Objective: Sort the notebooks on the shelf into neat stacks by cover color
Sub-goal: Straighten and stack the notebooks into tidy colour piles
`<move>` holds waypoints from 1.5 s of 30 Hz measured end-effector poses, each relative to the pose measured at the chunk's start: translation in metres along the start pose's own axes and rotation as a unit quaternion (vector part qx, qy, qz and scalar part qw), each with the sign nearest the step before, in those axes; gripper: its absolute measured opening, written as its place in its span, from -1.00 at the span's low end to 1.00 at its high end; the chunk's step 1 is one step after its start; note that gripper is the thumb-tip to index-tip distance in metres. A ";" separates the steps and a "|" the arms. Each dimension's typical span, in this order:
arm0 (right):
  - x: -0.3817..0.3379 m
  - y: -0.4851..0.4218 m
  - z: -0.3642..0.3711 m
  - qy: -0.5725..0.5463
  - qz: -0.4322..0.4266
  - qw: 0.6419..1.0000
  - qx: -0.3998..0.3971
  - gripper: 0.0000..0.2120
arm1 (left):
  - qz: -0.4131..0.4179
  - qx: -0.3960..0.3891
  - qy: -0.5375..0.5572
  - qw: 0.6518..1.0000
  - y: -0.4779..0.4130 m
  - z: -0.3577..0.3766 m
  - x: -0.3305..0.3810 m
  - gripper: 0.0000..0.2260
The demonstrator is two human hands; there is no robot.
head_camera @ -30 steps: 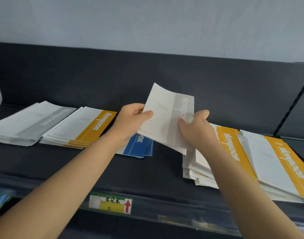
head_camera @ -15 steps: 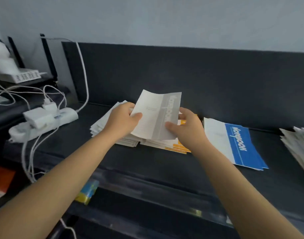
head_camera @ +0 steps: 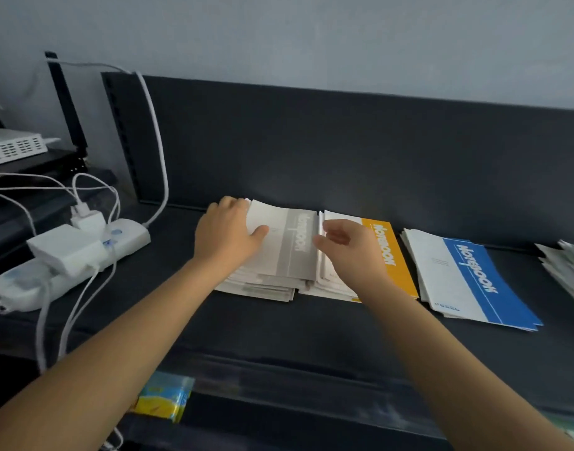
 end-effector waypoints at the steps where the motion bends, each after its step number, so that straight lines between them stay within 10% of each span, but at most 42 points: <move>1: 0.002 -0.001 -0.006 0.009 -0.004 1.000 0.004 -0.67 | 0.016 0.004 0.008 1.000 0.000 0.001 0.009 -0.51; 16: 0.088 -0.008 -0.252 0.246 -0.055 0.965 0.079 -0.69 | 0.221 -0.017 0.092 0.971 0.060 0.038 0.290 -0.51; 25: 0.195 -0.009 -0.423 0.381 0.072 0.912 0.132 -0.50 | 0.171 -0.167 0.172 0.956 0.114 0.093 0.472 -0.48; 45: 0.210 -0.022 -0.396 0.204 0.075 0.976 0.001 -0.40 | 0.010 -0.178 0.217 0.960 0.114 0.102 0.457 -0.34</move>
Point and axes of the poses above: each hand's wrist, its own y-axis away from the middle knuckle, its own z-axis out of the palm, x = y × z, the point moved 3 cm from there along -y, towards the middle knuckle, and after that the axes turned 8 degrees about x, right-handed, at the moved point
